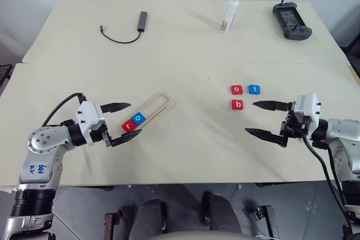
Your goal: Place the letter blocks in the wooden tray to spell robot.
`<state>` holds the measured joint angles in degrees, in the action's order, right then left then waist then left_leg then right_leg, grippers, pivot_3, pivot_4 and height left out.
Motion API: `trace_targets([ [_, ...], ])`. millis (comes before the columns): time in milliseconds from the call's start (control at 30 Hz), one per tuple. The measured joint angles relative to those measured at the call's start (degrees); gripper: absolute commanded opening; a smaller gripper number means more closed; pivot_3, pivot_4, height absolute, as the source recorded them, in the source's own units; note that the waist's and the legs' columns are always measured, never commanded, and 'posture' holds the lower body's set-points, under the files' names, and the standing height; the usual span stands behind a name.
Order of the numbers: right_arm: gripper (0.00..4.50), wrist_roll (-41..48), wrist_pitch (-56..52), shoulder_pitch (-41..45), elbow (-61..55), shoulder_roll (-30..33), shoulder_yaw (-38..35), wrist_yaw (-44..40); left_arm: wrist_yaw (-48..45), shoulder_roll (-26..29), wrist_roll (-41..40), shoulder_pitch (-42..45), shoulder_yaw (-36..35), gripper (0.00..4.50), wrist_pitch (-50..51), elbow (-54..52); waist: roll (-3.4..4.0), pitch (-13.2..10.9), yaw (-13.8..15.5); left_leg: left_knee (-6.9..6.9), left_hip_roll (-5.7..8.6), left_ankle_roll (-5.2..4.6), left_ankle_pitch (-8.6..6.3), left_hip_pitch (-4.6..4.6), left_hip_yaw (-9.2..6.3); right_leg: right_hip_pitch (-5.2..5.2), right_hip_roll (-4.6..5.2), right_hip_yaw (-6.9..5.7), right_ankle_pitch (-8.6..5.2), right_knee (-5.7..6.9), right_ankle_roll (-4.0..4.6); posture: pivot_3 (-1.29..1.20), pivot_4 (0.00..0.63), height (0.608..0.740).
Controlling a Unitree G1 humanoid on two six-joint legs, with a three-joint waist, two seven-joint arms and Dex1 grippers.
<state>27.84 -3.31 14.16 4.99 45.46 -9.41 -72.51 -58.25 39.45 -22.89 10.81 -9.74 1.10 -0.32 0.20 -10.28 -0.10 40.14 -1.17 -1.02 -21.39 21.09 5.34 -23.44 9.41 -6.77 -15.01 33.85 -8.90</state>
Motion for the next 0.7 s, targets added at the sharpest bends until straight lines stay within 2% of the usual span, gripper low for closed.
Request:
trace_targets([
  [267, 4.47, 0.39, -0.67, 3.82, -2.25, -4.31, 2.85, 0.1, 5.37, -0.75, -0.22, -5.09, -4.15, 4.5, 1.15, 0.24, 0.01, 0.0, -0.41, -0.01, -0.04, 0.01, 0.0, -0.01, 0.0, -0.01, -0.01, 0.0, 0.0, 0.01, 0.0, 0.0, 0.15, 0.74],
  [467, 4.47, 1.43, -0.69, 8.61, -7.15, -12.11, 8.66, 0.21, 6.14, -0.91, -0.42, -18.71, -12.25, 4.5, -1.69, 3.17, -0.02, -0.01, -1.38, -0.05, -0.05, 0.03, -0.01, 0.02, -0.04, -0.03, 0.0, -0.08, -0.02, -0.01, 0.03, 0.0, 0.15, 0.74],
  [600, 4.47, 1.46, 0.48, 9.39, -6.67, -12.86, 9.64, -1.97, 6.32, -1.71, -0.68, -22.16, -15.23, 4.5, -3.32, 3.53, -0.05, 0.0, 0.1, 0.05, -0.02, 0.02, -0.02, 0.01, -0.07, 0.01, 0.03, -0.07, -0.01, 0.02, 0.03, 0.0, 0.15, 0.74],
  [700, 4.47, 1.38, 0.91, 9.38, -5.62, -12.83, 10.4, -3.84, 7.34, -3.29, -1.64, -23.05, -16.3, 4.5, -3.4, 3.03, -0.05, 0.0, 0.09, 0.04, -0.04, 0.02, -0.02, 0.0, -0.06, 0.0, 0.03, -0.07, -0.01, 0.04, 0.04, 0.0, 0.15, 0.74],
])
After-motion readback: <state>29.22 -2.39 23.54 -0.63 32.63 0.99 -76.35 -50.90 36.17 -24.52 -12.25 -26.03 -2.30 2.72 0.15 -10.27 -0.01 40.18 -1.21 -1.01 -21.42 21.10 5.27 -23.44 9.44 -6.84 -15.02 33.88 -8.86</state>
